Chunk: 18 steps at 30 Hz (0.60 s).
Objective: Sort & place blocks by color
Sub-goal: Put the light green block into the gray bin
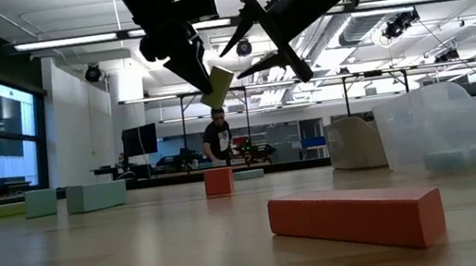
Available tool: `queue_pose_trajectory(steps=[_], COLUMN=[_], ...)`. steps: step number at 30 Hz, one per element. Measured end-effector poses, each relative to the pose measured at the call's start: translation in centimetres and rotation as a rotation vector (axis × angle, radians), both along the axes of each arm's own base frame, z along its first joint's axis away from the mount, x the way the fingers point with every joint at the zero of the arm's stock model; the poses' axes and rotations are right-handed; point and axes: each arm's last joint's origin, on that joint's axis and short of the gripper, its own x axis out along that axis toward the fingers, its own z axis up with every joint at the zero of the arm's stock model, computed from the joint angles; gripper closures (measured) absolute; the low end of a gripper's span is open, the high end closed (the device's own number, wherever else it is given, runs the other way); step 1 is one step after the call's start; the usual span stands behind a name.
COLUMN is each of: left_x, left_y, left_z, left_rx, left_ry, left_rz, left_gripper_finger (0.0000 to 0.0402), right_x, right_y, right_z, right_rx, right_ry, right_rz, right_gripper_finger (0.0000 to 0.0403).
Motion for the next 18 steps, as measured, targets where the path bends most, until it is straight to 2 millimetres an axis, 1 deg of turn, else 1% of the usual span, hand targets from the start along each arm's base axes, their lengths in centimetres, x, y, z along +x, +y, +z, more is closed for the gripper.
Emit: queue_pose_trajectory(steps=[3, 7, 13, 18], left_x=[-0.3, -1.1, -2.2, -2.6], left_y=[0.1, 0.4, 1.0, 1.2], left_z=[0.3, 1.4, 2.1, 2.4], left_rx=[0.001, 0.007, 0.001, 0.006], left_ry=[0.001, -0.024, -0.016, -0.009], left_rz=[0.006, 0.021, 0.043, 0.042], left_gripper_finger=[0.0401, 0.0401, 0.0401, 0.0401], right_x=[0.0, 0.0, 0.0, 0.0], right_y=[0.0, -0.1, -0.4, -0.4], right_z=[0.0, 0.0, 0.1, 0.3], right_rx=[-0.007, -0.03, -0.075, -0.153], right_ry=[0.002, 0.008, 0.015, 0.012], right_rz=[0.0, 0.006, 0.023, 0.093], right_gripper_finger=[0.0213, 0.0213, 0.0213, 0.0213])
